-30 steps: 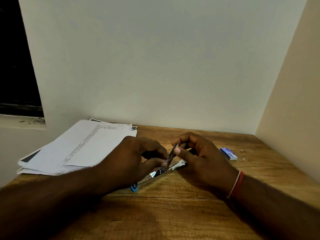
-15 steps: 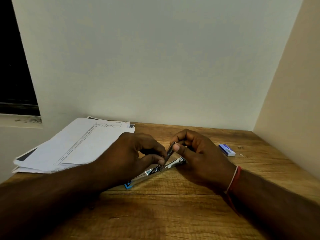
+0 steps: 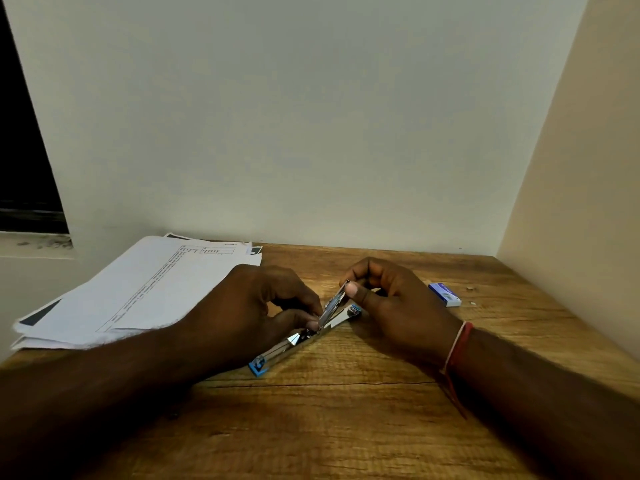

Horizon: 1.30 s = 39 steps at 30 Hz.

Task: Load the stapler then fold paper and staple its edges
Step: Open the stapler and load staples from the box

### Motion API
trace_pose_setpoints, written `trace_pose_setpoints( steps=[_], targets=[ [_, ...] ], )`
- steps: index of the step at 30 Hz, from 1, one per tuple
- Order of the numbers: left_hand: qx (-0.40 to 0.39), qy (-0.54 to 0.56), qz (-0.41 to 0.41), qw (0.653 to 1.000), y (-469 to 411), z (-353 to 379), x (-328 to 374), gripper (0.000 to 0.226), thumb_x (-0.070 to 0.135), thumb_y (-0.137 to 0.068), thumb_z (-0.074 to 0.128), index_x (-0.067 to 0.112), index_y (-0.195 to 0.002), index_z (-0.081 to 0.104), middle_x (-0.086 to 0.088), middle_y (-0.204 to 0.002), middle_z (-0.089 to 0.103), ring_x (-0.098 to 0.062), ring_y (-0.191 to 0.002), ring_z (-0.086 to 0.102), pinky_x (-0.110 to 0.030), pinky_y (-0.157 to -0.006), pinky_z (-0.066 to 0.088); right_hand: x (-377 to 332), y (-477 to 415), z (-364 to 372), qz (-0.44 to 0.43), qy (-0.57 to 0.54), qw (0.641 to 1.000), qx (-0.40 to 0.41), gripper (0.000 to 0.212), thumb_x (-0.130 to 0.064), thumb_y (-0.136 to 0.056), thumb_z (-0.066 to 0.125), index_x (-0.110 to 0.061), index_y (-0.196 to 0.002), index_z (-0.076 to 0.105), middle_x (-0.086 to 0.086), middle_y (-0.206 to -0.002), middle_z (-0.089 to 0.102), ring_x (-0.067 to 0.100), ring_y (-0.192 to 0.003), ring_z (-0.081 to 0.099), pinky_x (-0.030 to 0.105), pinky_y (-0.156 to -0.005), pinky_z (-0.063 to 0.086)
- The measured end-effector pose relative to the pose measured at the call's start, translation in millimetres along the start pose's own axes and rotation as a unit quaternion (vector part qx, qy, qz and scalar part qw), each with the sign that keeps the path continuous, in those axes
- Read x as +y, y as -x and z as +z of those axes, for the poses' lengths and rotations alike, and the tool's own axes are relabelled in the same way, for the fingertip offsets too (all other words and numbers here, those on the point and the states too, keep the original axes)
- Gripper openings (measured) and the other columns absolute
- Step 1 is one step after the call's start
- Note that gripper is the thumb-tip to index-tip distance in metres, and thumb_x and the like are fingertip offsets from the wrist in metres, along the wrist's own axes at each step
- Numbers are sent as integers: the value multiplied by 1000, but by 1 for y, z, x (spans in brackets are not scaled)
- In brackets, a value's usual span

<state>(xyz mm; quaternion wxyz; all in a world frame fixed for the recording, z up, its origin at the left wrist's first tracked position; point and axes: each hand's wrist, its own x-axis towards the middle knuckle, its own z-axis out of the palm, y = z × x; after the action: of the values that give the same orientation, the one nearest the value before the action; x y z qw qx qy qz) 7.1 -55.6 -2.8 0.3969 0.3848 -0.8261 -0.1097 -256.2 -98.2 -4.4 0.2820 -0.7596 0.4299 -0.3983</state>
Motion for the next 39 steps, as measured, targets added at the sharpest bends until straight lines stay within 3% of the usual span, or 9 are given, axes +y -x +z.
trace_pose_setpoints(
  steps=[3, 5, 8, 10, 13, 17, 22, 27, 39],
  targets=[
    [-12, 5, -18, 1000, 1, -1, 1, 10, 37, -88, 96, 36, -95, 89, 15, -95, 84, -11, -93, 82, -39, -83, 67, 3, -2, -3, 32, -6, 999, 10, 8, -21, -106, 69, -22, -102, 76, 3, -96, 78, 2, -80, 69, 30, -77, 55],
    [-12, 4, -24, 1000, 1, -1, 3, 12, 41, -86, 96, 38, -95, 89, 16, -95, 84, -11, -94, 82, -39, -84, 67, 4, -3, -4, 50, -14, 999, 10, 10, -23, -106, 69, -24, -99, 77, 2, -97, 78, 6, -80, 70, 31, -75, 53],
    [-12, -11, -34, 999, 1, -1, 5, 19, 46, -82, 99, 40, -96, 88, 20, -95, 82, -8, -94, 81, -34, -84, 67, 1, -1, -3, 63, -8, 998, 13, 11, -24, -106, 69, -26, -99, 77, -1, -100, 78, 11, -86, 73, 31, -77, 55],
    [-15, -27, -46, 998, 2, -1, 6, 26, 49, -78, 100, 41, -98, 87, 23, -96, 81, -4, -94, 80, -28, -84, 66, -3, 2, -3, 60, -3, 998, 21, 9, -26, -105, 71, -30, -100, 77, -6, -102, 77, 5, -85, 71, 25, -75, 52],
    [-15, -47, -60, 997, 3, 1, 7, 31, 51, -77, 100, 43, -102, 84, 25, -93, 81, -2, -90, 79, -30, -82, 66, -8, 3, -4, -5, 102, 994, 39, 9, -31, -100, 77, -38, -106, 75, -19, -109, 74, -1, -106, 63, 23, -86, 45],
    [-13, -51, -69, 996, 3, 4, 6, 27, 49, -81, 99, 43, -101, 82, 23, -89, 82, -6, -82, 79, -36, -78, 68, -18, 6, 0, -78, 230, 970, 30, 3, -38, -96, 78, -40, -98, 76, -28, -109, 68, 6, -122, 52, 37, -109, 35],
    [-9, -52, -67, 996, 2, 8, 5, 25, 46, -83, 97, 41, -101, 80, 20, -90, 82, -9, -83, 80, -38, -77, 67, -26, 12, 5, -81, 287, 954, 36, 3, -39, -94, 76, -40, -92, 76, -28, -109, 67, 6, -121, 48, 39, -110, 32],
    [-7, -56, -61, 997, 2, 10, 5, 22, 41, -85, 95, 39, -102, 81, 20, -90, 81, -8, -83, 78, -36, -77, 67, -36, 17, 10, -84, 349, 933, 8, 10, -41, -99, 62, -39, -102, 71, -25, -117, 63, 9, -126, 43, 41, -113, 32],
    [3, -59, -70, 996, 2, 11, 6, 18, 35, -85, 94, 40, -98, 82, 20, -86, 81, -7, -82, 79, -32, -75, 67, -34, 17, 20, -68, 258, 964, 3, 4, -40, -99, 69, -39, -100, 66, -26, -127, 60, 6, -128, 40, 37, -112, 29]
  ],
)
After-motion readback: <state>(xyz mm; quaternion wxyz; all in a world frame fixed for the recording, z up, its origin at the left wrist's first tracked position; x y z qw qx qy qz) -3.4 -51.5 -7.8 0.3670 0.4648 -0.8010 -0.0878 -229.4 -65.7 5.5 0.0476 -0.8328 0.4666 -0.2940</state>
